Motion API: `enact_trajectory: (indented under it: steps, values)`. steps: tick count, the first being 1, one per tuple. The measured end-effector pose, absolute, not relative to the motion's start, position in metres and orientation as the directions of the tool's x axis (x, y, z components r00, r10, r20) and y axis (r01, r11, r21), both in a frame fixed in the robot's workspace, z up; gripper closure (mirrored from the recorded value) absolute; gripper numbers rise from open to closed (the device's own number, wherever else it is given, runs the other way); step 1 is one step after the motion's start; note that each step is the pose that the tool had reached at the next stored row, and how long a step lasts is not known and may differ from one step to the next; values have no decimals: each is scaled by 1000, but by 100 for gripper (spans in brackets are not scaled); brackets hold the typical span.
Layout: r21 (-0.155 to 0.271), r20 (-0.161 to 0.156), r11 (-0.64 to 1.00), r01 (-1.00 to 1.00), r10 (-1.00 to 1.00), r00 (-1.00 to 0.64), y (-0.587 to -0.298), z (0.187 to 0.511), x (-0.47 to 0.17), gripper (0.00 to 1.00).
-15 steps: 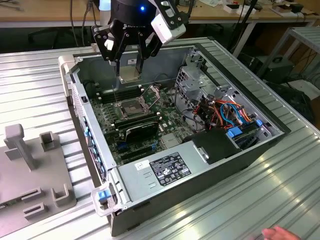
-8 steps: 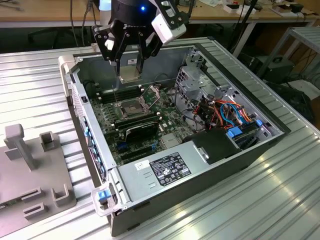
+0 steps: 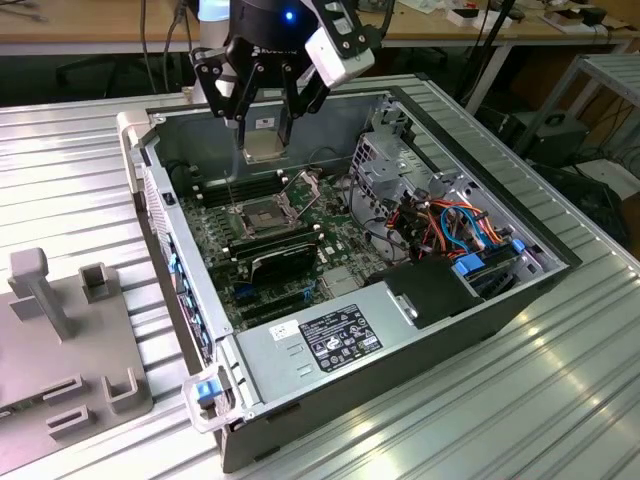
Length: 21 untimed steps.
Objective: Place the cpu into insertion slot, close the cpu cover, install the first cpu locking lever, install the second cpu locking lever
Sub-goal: 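Place the cpu into insertion slot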
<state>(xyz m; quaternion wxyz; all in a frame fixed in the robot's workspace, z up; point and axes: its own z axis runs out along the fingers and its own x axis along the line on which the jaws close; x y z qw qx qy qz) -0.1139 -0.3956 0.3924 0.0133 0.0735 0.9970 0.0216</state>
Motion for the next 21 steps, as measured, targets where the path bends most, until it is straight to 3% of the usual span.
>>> enact_trajectory:
  steps: [21]
  values:
    - [42, -24, 944, 327, 328, -944, -394, 391, -111, 47]
